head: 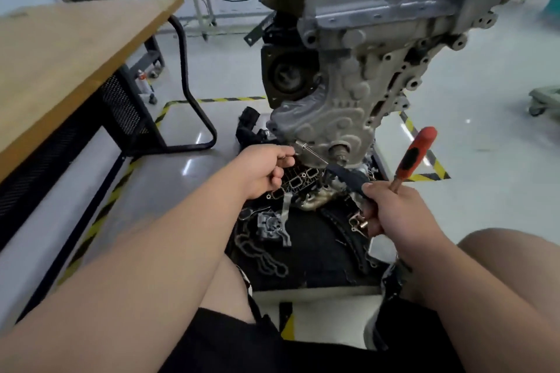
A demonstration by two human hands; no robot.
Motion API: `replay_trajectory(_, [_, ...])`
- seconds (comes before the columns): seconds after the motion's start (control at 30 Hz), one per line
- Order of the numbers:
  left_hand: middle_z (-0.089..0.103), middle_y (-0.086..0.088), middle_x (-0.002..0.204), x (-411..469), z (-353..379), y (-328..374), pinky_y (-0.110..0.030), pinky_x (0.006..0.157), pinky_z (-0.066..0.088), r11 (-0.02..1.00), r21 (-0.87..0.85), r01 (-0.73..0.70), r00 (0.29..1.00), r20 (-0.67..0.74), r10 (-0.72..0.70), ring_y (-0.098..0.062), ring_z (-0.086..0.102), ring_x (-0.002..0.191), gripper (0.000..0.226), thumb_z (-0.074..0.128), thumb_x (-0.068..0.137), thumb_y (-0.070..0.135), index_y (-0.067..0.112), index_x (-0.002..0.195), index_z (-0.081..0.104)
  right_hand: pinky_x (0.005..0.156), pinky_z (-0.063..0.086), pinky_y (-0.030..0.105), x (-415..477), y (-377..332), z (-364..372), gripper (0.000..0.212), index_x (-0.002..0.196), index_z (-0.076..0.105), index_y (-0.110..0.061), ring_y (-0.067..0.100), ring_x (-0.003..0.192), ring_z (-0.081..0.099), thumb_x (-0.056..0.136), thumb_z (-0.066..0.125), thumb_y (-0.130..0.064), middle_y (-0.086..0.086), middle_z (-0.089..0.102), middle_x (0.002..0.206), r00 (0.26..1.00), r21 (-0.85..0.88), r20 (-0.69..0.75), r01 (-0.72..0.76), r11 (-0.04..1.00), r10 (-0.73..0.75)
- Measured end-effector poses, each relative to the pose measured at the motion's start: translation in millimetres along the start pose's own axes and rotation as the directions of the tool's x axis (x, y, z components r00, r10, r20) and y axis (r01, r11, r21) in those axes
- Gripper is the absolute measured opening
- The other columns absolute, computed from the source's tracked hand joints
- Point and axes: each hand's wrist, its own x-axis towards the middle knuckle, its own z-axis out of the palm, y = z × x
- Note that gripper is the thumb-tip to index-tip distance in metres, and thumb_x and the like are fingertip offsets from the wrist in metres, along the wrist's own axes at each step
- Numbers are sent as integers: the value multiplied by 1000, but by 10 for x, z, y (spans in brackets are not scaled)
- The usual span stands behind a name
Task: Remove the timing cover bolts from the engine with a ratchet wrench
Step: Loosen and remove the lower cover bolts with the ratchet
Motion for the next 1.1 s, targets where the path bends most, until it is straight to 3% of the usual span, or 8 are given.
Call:
replay_trajectory(0.17, [55, 3, 65, 137, 6, 265, -13, 35, 27, 992, -56, -111, 992, 50, 114, -2, 32, 32, 20, 43, 100, 11, 16, 92, 61, 45, 41, 30, 63, -227, 169, 28, 71, 54, -12, 17, 37, 42, 95, 53, -26, 5, 53, 53, 997, 97, -80, -1, 995, 9])
replay_trajectory(0.23, [56, 4, 61, 193, 18, 259, -14, 34, 26, 991, -84, -107, 990, 85, 114, -2, 31, 32, 16, 49, 98, 13, 15, 90, 62, 50, 42, 33, 72, -280, 218, 35, 63, 55, -14, 17, 38, 43, 95, 52, -28, 6, 52, 50, 991, 21, -126, 42, 999, -40])
replay_trajectory(0.37, [60, 2, 66, 285, 57, 237, -15, 34, 26, 991, -99, -86, 988, 121, 98, -4, 31, 33, 13, 54, 96, 15, 12, 86, 61, 44, 43, 24, 19, -314, 447, 23, 73, 58, -21, 11, 38, 45, 96, 52, -22, -5, 59, 52, 961, -60, -248, 114, 992, -126])
replay_trajectory(0.57, [65, -2, 78, 316, 56, 295, -21, 41, 28, 994, -13, -107, 982, 158, 107, -11, 32, 43, 18, 54, 95, 16, 13, 79, 62, 42, 43, 22, -14, -356, 830, 14, 87, 56, -17, 12, 35, 44, 97, 49, -23, -9, 61, 52, 903, 134, -428, 106, 985, -39])
replay_trajectory(0.67, [61, -3, 77, 293, -34, 327, -21, 40, 28, 996, -8, -85, 983, 161, 85, -12, 33, 45, 18, 54, 96, 15, 12, 80, 62, 50, 42, 31, -5, -454, 934, 12, 92, 55, -14, 14, 33, 41, 98, 48, -22, -6, 60, 51, 909, 235, -416, 89, 968, 18])
replay_trajectory(0.77, [55, -1, 73, 280, -142, 338, -19, 39, 26, 999, -1, -32, 991, 133, 32, -12, 31, 48, 16, 51, 98, 12, 12, 84, 60, 41, 42, 27, -8, -503, 1004, 12, 93, 53, -12, 14, 33, 39, 99, 47, -22, -3, 59, 51, 923, 292, -381, 60, 955, 58])
replay_trajectory(0.93, [54, -1, 73, 289, -272, 299, -18, 38, 27, 992, 90, -88, 991, 113, 78, -11, 32, 48, 19, 46, 98, 10, 9, 84, 58, 39, 41, 24, 4, -444, 1056, 13, 91, 52, -13, 13, 33, 38, 99, 48, -22, -2, 59, 51, 943, 354, -319, 25, 935, 95])
replay_trajectory(1.1, [47, 0, 68, 353, -435, 103, -18, 46, 25, 991, 117, 72, 995, 66, -80, -10, 29, 49, 26, 39, 98, 9, 11, 74, 49, 40, 41, 23, 1, -317, 994, 11, 96, 54, -14, 14, 35, 38, 97, 48, -24, -1, 57, 51, 963, 345, -233, -52, 937, 139])
